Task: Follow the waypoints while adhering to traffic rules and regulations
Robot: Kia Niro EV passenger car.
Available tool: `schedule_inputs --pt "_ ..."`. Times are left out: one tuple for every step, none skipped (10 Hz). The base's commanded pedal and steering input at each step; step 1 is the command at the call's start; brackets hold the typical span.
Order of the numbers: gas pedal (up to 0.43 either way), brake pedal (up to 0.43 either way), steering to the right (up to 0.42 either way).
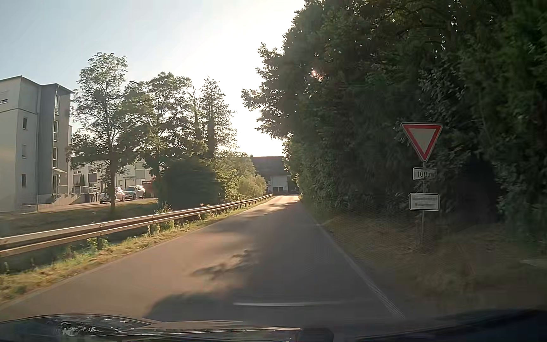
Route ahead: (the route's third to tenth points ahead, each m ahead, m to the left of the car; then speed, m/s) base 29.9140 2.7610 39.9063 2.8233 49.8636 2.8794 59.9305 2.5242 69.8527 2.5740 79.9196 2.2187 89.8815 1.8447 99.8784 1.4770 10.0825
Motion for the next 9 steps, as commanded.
schedule_inputs --pt "0.047 0.000 0.016" --pt "0.047 0.000 0.015" --pt "0.047 0.000 0.012" --pt "0.047 0.000 0.009" --pt "0.047 0.000 0.005" --pt "0.047 0.000 0.003" --pt "0.047 0.000 0.001" --pt "0.047 0.000 -0.002" --pt "0.047 0.000 -0.005"
